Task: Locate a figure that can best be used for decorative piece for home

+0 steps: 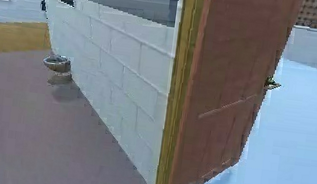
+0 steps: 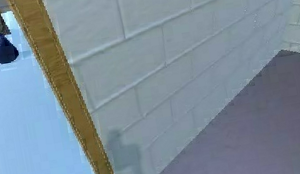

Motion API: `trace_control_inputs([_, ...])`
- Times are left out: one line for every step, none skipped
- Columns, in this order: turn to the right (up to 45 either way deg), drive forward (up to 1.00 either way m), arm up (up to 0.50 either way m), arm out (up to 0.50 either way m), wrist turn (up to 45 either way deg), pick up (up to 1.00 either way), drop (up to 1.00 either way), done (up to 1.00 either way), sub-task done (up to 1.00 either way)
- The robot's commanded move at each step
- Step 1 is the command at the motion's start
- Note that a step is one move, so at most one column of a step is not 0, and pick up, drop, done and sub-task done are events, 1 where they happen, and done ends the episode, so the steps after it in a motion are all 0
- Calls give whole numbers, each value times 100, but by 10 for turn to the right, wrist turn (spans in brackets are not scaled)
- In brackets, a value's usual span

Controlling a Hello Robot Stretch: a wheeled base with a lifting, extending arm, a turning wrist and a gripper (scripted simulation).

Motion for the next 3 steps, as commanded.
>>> trace_control_inputs([0, 40, 0, 0, 0, 0, 0, 0, 0])
trace_control_inputs([450, 0, 0, 0, 0, 0, 0, 0, 0])
trace_control_inputs([90, 0, 0, 0, 0, 0, 0, 0, 0])
